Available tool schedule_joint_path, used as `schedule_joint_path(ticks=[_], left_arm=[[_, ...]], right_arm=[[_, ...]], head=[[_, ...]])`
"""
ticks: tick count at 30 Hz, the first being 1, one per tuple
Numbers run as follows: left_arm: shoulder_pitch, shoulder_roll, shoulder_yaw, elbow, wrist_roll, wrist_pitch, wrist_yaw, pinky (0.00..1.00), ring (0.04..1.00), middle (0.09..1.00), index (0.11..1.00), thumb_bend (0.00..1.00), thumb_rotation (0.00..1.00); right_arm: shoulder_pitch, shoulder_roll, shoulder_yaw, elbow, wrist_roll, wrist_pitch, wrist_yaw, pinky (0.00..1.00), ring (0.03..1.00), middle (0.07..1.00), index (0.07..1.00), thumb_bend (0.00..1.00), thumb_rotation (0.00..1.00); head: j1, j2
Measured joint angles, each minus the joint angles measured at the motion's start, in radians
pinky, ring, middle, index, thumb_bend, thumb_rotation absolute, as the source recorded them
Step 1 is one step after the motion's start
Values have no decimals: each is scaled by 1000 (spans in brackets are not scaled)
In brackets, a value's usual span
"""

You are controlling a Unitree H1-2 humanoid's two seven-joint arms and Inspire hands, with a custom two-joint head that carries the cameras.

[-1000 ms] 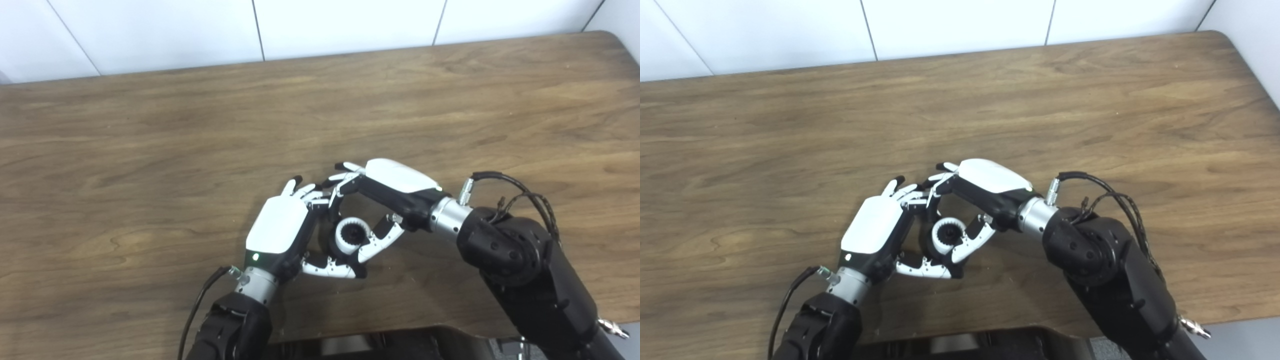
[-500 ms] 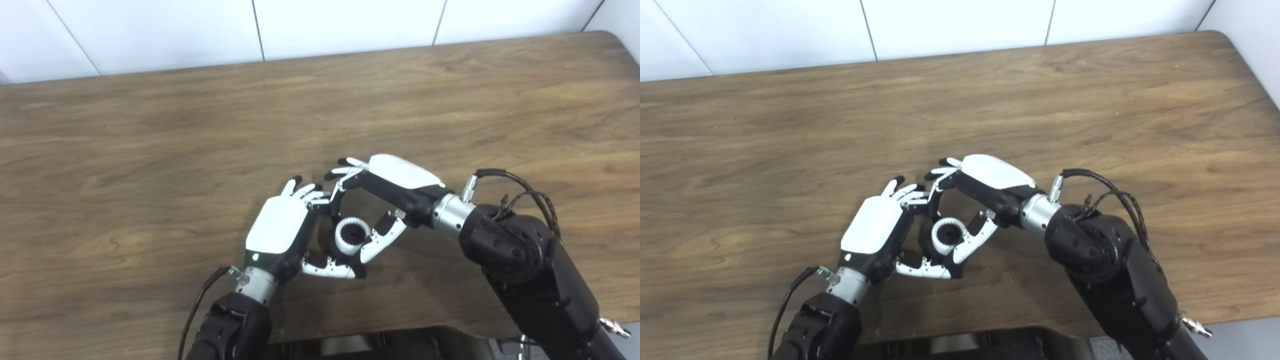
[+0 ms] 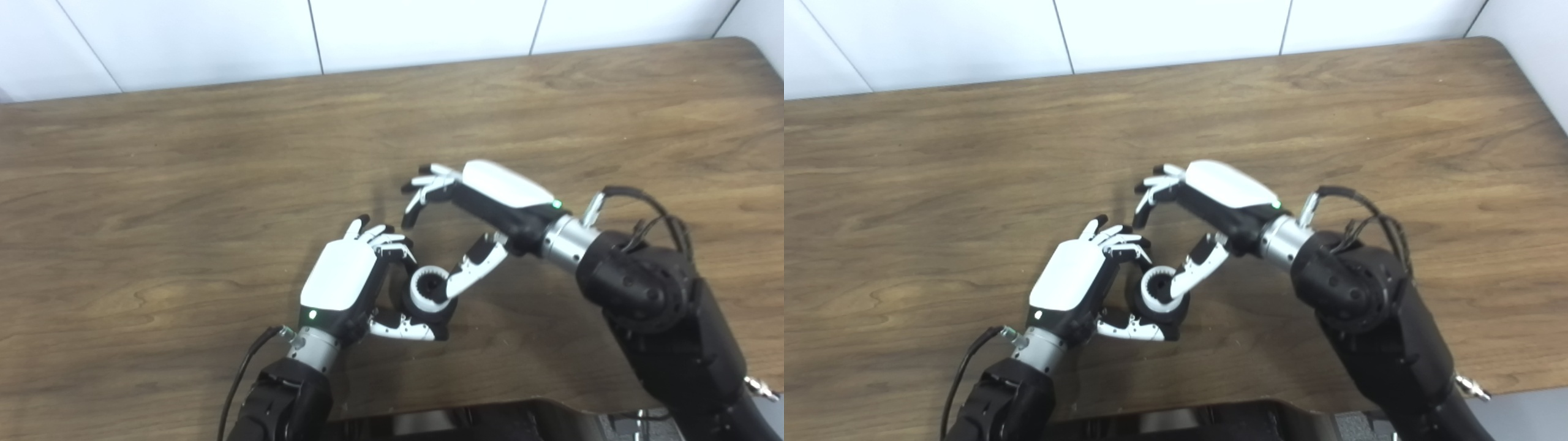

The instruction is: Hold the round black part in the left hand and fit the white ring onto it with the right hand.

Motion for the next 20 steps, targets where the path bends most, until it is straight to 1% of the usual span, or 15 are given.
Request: schedule_joint_path(ticks=[3,6,8,11,16,20], left_arm=[[0,1,0,0,0,0,0,1000,883,768,484,521,50],[0,2,2,0,-1,-2,0,1000,879,767,485,520,50],[0,3,4,0,-2,-5,0,1000,879,767,484,520,51],[-1,5,7,2,-4,-9,2,1000,879,766,484,521,51],[0,8,15,3,-7,-23,2,1000,878,768,489,522,58],[-1,9,21,3,-5,-24,-7,1000,884,774,493,523,70]], right_arm=[[-17,2,-43,-19,-2,2,43,890,979,897,666,1000,257],[-28,11,-103,-41,-4,2,99,893,985,905,673,1000,261],[-32,21,-145,-65,-7,3,145,887,991,913,681,1000,270],[-47,29,-190,-77,-5,3,185,843,984,908,682,1000,288],[-55,32,-231,-84,-12,3,210,822,965,898,676,1000,317],[-55,36,-241,-89,-22,2,214,818,960,893,670,1000,323]], head=[[0,0],[0,-2],[-2,-3],[0,-3],[2,-5],[5,-3]])
